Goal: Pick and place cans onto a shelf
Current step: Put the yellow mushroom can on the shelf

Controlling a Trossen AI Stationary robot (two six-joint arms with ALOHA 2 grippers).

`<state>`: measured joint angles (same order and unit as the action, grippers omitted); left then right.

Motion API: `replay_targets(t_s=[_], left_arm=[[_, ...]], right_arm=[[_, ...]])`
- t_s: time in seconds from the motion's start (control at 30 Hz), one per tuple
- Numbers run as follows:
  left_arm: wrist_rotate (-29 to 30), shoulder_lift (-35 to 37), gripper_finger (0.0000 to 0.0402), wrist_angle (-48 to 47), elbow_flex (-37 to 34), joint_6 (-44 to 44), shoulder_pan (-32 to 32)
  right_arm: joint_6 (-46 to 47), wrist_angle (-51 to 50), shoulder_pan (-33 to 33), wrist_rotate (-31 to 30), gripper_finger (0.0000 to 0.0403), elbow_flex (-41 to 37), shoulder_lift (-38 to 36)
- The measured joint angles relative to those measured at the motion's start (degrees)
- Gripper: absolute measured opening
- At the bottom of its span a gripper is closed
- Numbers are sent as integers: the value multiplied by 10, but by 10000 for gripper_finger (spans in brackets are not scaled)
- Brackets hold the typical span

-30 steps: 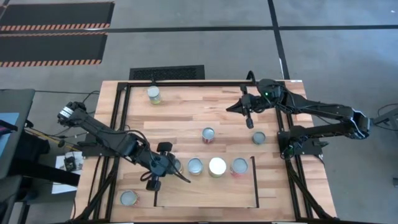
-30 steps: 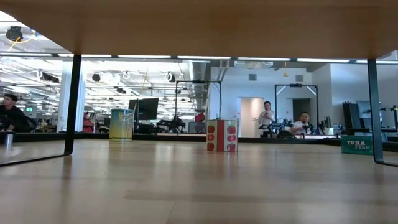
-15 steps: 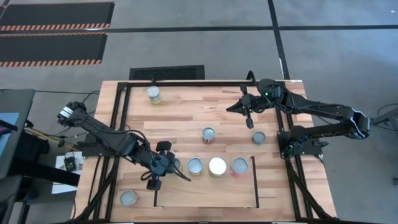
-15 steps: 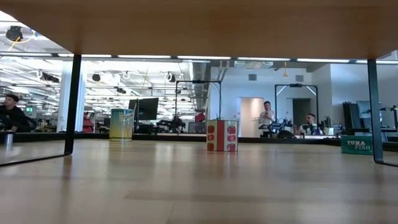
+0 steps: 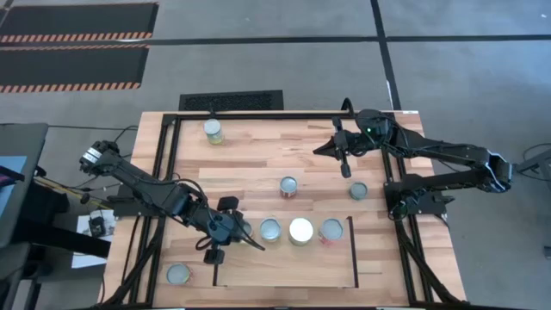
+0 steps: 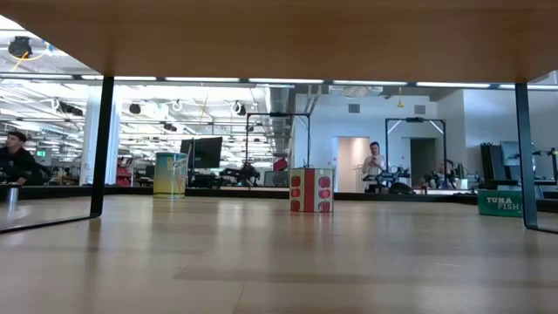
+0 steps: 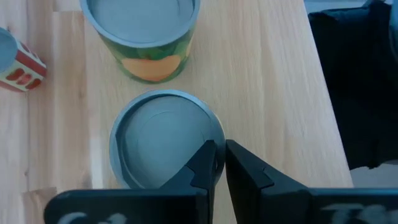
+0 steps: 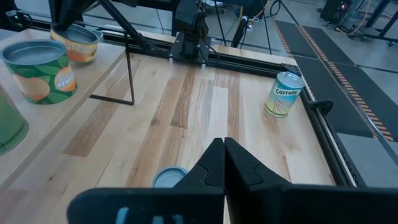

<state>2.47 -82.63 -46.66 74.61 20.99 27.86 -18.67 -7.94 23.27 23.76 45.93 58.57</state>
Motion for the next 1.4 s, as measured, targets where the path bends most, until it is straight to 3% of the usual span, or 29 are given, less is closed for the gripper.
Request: replay_targets(t_s=[0.43,0.57,0.7,0.8,1.07,1.4], left_arm=[[-1,1,77,2,0,15,0],[40,5,70,4,20,-26,0],[43,21,32,33,18,-86,-22],[6,37,6,73,-7,-115,-56],[-169,46,0,102,-44,-136,-106],[-206,14,0,60,-46,-115,-101]], right_arm=[[-8,-1,0,0,12,0,0],[-11,-3,0,0,12,0,-6],[-22,-12,1,0,12,0,-28],[-41,-18,1,0,10,-7,-49],[-34,-3,14,1,8,-69,-104],[-27,5,30,2,9,-70,-114]])
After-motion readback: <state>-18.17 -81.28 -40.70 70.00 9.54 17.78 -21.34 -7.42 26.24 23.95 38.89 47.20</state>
